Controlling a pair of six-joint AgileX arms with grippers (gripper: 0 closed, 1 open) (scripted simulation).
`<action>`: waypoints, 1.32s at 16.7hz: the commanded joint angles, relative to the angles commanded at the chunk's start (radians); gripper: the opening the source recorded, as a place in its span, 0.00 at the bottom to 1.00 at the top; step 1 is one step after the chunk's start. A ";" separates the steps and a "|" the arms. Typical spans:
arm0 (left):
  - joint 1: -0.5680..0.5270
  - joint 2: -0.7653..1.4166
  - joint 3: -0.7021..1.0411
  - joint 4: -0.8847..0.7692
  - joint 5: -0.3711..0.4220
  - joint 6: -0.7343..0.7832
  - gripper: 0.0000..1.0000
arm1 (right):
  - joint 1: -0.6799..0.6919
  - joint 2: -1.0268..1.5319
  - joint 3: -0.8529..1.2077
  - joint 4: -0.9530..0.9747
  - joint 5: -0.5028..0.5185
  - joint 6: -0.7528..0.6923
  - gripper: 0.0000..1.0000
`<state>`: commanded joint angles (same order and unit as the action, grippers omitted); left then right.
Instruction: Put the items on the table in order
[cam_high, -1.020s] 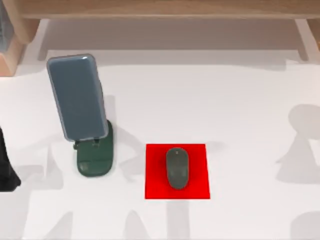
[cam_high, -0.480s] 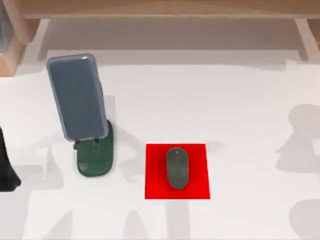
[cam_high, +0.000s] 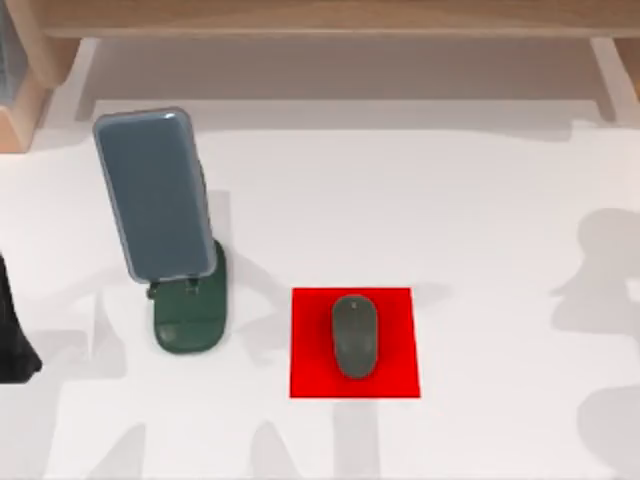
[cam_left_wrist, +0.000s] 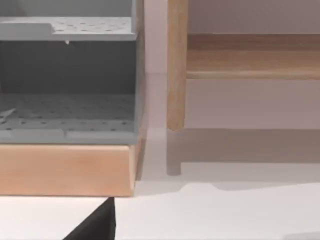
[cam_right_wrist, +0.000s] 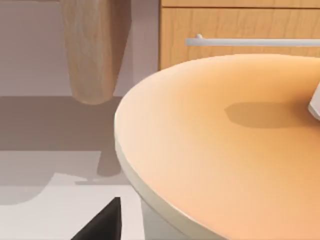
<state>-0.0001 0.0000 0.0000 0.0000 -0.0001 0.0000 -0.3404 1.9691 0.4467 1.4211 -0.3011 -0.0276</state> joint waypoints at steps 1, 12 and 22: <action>0.000 0.000 0.000 0.000 0.000 0.000 1.00 | 0.000 0.000 0.000 0.000 0.000 0.000 0.77; 0.000 0.000 0.000 0.000 0.000 0.000 1.00 | 0.000 0.000 0.000 0.000 0.000 0.000 0.00; 0.000 0.000 0.000 0.000 0.000 0.000 1.00 | -0.001 -0.014 -0.001 -0.014 -0.001 0.002 0.00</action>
<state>-0.0001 0.0000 0.0000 0.0000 -0.0001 0.0000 -0.3414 1.9555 0.4459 1.4075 -0.3017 -0.0257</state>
